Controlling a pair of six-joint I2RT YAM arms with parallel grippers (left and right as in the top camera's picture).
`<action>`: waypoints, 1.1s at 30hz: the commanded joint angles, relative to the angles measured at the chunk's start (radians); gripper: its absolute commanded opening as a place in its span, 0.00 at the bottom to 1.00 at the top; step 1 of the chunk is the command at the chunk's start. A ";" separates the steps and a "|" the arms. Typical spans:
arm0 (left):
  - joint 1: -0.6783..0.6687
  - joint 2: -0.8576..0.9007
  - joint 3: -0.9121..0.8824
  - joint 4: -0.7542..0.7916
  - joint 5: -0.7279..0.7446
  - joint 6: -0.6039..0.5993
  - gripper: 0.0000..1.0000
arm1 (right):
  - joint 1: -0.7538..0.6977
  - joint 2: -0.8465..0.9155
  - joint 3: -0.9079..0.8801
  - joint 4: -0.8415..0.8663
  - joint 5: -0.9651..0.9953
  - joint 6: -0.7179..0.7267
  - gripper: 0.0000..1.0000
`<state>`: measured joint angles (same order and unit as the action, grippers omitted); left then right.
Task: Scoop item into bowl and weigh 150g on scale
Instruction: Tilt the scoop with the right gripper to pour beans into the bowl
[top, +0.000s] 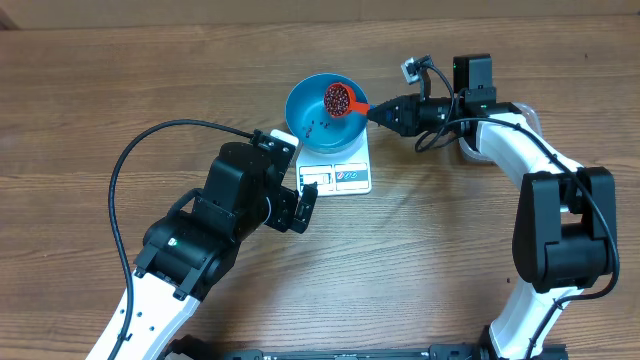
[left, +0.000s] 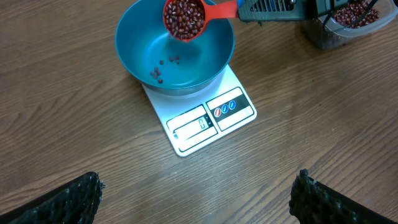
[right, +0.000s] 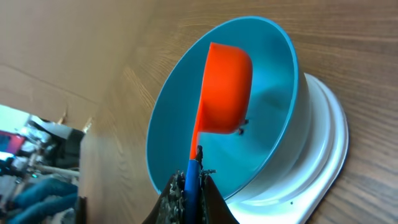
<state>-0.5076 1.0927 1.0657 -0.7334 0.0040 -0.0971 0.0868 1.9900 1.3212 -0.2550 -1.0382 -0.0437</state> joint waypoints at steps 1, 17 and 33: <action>0.007 0.000 -0.006 0.000 -0.008 0.008 1.00 | 0.004 0.008 0.023 0.006 -0.002 -0.140 0.04; 0.007 0.000 -0.006 0.000 -0.008 0.008 1.00 | 0.004 0.008 0.023 -0.026 -0.002 -0.550 0.04; 0.007 0.000 -0.006 0.000 -0.008 0.008 1.00 | 0.005 0.008 0.022 -0.078 -0.002 -1.027 0.04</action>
<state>-0.5076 1.0927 1.0657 -0.7334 0.0040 -0.0971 0.0868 1.9900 1.3212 -0.3458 -1.0294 -0.9516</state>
